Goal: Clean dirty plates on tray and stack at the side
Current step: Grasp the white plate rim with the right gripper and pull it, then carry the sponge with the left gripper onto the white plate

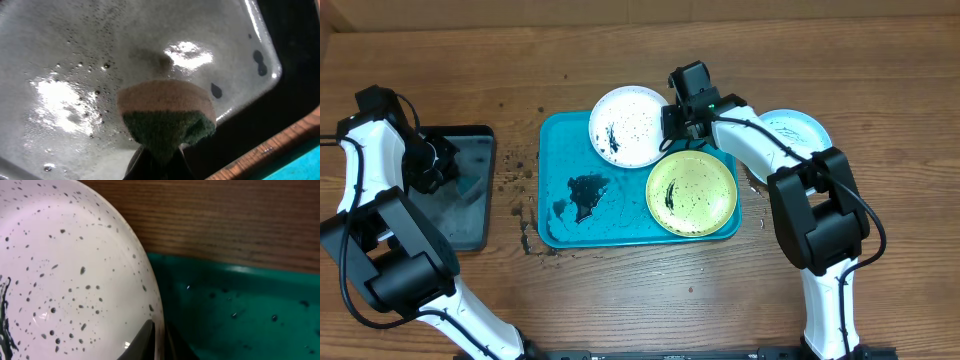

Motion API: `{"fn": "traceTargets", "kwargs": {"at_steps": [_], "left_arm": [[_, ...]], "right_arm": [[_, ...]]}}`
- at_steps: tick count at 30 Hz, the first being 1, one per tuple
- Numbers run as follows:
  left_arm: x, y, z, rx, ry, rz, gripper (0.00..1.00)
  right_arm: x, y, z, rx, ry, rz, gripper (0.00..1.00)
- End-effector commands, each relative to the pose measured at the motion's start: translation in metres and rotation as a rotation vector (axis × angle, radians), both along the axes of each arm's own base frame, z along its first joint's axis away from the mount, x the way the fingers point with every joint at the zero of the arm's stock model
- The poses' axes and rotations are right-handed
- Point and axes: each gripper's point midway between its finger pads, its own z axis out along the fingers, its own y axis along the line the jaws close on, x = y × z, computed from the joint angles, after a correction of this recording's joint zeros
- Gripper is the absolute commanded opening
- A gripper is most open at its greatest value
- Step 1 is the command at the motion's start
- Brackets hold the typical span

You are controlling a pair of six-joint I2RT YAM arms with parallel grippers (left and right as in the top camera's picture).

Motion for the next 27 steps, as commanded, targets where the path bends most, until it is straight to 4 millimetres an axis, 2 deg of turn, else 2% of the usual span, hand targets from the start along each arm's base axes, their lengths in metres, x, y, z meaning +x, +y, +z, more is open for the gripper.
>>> {"fn": "traceTargets", "kwargs": {"at_steps": [1,5,9,11,14,21,22,24,27], "left_arm": [[0.008,-0.019,0.001,-0.084,-0.046,-0.061,0.04],[0.022,-0.040,0.021,-0.180,-0.162,-0.151,0.04],[0.030,-0.058,0.051,-0.234,-0.262,-0.191,0.04],[0.032,-0.069,0.066,-0.241,-0.303,-0.228,0.04],[0.032,-0.088,0.079,-0.259,-0.322,-0.277,0.05],[0.027,-0.159,0.074,-0.267,-0.236,-0.475,0.04],[0.025,-0.169,0.071,-0.247,-0.211,-0.505,0.04],[0.022,-0.183,0.066,-0.199,-0.165,-0.538,0.04],[0.018,-0.195,0.060,-0.123,-0.109,-0.559,0.04]], "right_arm": [[-0.017,0.023,-0.010,-0.010,0.027,0.050,0.06],[-0.034,0.048,-0.010,-0.006,0.039,0.087,0.04],[-0.053,0.074,-0.011,-0.005,0.043,0.141,0.04],[-0.061,0.081,-0.012,-0.001,0.061,0.137,0.04],[-0.070,0.084,-0.014,-0.001,0.093,0.114,0.04],[-0.079,0.075,-0.019,-0.008,0.161,0.047,0.04],[-0.079,0.074,-0.019,-0.001,0.165,0.032,0.09],[-0.076,0.075,-0.015,0.002,0.149,0.037,0.27],[-0.065,0.076,-0.003,-0.029,0.085,0.084,0.30]]}}
